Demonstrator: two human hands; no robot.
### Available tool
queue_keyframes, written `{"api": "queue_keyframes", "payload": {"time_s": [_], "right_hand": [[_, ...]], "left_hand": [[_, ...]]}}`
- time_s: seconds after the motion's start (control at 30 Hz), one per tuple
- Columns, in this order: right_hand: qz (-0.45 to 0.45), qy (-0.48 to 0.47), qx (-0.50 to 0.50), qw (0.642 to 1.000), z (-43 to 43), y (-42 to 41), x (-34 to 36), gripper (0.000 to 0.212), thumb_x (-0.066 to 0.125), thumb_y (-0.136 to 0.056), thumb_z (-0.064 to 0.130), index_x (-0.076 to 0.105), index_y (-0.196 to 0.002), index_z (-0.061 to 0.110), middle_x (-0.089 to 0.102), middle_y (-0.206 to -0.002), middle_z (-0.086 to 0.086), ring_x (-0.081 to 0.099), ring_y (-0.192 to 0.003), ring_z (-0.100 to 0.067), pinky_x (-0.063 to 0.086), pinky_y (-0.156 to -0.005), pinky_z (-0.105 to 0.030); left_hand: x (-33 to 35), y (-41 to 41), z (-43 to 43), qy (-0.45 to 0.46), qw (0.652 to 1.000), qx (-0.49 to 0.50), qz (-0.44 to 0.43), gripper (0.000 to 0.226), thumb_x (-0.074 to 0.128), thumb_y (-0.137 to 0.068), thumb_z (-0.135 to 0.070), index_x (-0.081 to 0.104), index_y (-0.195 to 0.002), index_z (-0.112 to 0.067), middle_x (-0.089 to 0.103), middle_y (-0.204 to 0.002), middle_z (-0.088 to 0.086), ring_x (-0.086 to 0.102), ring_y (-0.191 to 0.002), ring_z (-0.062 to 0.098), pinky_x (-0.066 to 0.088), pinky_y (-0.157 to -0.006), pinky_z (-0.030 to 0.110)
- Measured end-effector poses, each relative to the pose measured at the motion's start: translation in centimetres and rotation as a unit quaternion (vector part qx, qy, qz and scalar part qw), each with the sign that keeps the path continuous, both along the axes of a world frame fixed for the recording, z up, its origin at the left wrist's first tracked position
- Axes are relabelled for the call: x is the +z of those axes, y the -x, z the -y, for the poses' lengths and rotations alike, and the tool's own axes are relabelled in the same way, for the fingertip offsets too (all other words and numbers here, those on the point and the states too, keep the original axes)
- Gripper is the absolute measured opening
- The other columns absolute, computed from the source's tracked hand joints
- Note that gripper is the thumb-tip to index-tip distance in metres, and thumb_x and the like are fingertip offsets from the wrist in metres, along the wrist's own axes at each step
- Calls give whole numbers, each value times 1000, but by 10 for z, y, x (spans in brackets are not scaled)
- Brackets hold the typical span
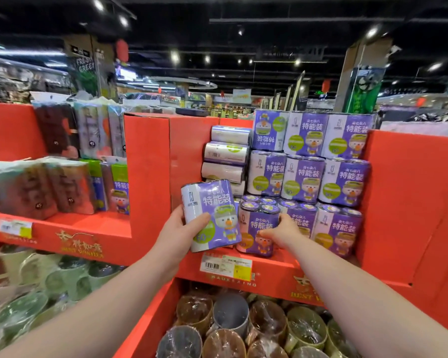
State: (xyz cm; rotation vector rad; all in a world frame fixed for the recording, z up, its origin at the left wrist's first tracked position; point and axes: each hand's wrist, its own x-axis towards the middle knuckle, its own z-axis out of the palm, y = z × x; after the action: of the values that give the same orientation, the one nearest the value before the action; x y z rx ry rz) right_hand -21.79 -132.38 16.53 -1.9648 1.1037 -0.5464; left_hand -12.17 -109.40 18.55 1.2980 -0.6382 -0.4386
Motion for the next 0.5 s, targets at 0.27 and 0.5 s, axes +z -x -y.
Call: {"api": "queue_keyframes", "payload": {"time_s": [0.27,0.5], "right_hand": [[150,-13,85,985,-39,42,58,36,50,-94,48,56,-115,20,60,-112,2,60,-94,-14,42,-67,-27],[142,-42,142,979,-16,82,56,43,74,-80,7,56,-119,9,69,-112,-9,68,-90,-19,56,-67,-28]], "left_hand": [[8,23,42,-22,998,-58,22,39,65,-89,-9,54,-126,-13,70,-112,8,69,-98,25,56,-85,40],[8,45,79,-138,968,-55,200,67,65,-89,-27,34,-148,-25,55,-131,4,57,-117,21,48,-97,34]]}}
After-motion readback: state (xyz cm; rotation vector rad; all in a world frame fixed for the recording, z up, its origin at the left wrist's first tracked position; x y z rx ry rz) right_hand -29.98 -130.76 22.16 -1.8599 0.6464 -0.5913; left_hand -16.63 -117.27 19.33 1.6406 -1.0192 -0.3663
